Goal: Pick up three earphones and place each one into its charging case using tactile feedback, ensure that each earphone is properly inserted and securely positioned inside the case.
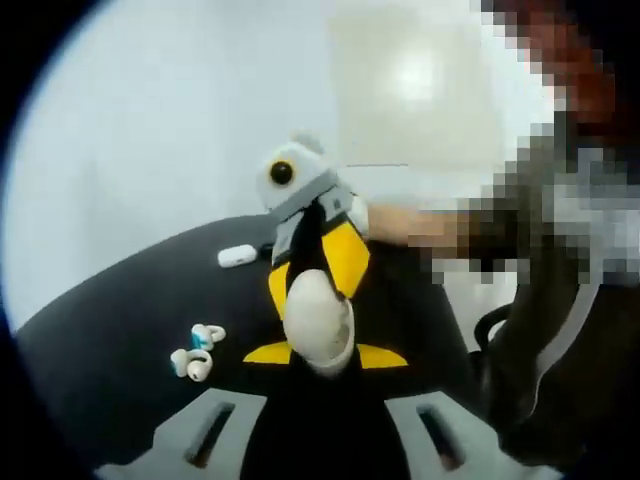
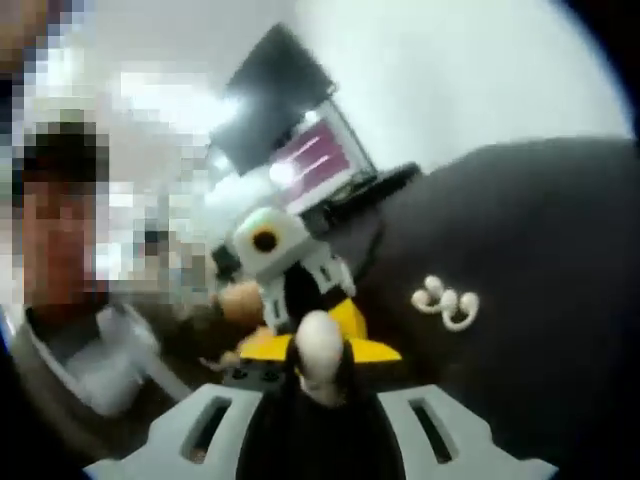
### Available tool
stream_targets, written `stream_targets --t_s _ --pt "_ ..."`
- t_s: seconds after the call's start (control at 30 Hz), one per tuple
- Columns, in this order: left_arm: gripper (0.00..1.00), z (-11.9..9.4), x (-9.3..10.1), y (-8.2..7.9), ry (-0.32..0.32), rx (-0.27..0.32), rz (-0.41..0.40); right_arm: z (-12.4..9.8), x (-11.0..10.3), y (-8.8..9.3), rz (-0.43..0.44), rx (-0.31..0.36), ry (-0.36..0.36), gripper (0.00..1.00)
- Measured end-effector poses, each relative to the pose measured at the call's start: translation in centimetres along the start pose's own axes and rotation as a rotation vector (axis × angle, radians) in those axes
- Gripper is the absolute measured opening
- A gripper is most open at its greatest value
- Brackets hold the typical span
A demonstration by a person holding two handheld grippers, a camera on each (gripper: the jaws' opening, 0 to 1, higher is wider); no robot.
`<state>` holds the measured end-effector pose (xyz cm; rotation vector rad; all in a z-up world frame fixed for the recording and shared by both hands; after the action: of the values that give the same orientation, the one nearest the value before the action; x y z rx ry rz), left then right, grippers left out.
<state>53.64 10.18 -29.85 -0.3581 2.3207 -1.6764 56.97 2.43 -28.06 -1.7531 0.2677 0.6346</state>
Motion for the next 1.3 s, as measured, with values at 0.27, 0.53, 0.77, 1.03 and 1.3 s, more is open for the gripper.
stream_targets --t_s 0.27,0.53,0.77,1.03,1.3 --pt "0.17 0.1 0.0 -0.1 0.006 0.002 -0.006 -0.5 0.1 -1.1 -0.04 0.091 0.062 0.21" --pt "0.18 0.2 -0.3 0.0 0.008 0.0 -0.044 -1.9 0.8 -2.6 -0.125 0.17 0.119 0.22" --pt "0.18 0.3 -0.3 0.2 0.011 0.0 -0.071 -4.7 2.4 -3.9 -0.24 0.238 0.298 0.24" --pt "0.18 0.0 -0.4 0.4 0.026 0.005 -0.073 -2.6 3.9 -1.8 -0.619 -0.065 0.446 0.06" --pt "0.18 -0.1 -0.6 0.6 0.028 0.009 -0.067 -1.0 4.7 -2.1 -0.746 -0.329 0.46 0.1"
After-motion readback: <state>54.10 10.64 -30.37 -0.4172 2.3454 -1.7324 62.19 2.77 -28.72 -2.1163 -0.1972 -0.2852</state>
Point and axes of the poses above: the point that each gripper's makers call its tool centre point, and the gripper's own axes: z roughly forward along the fingers, x roughly to its right, y roughly out of its underside, the point moved 5 cm from there along -z, roughly backward along the fingers
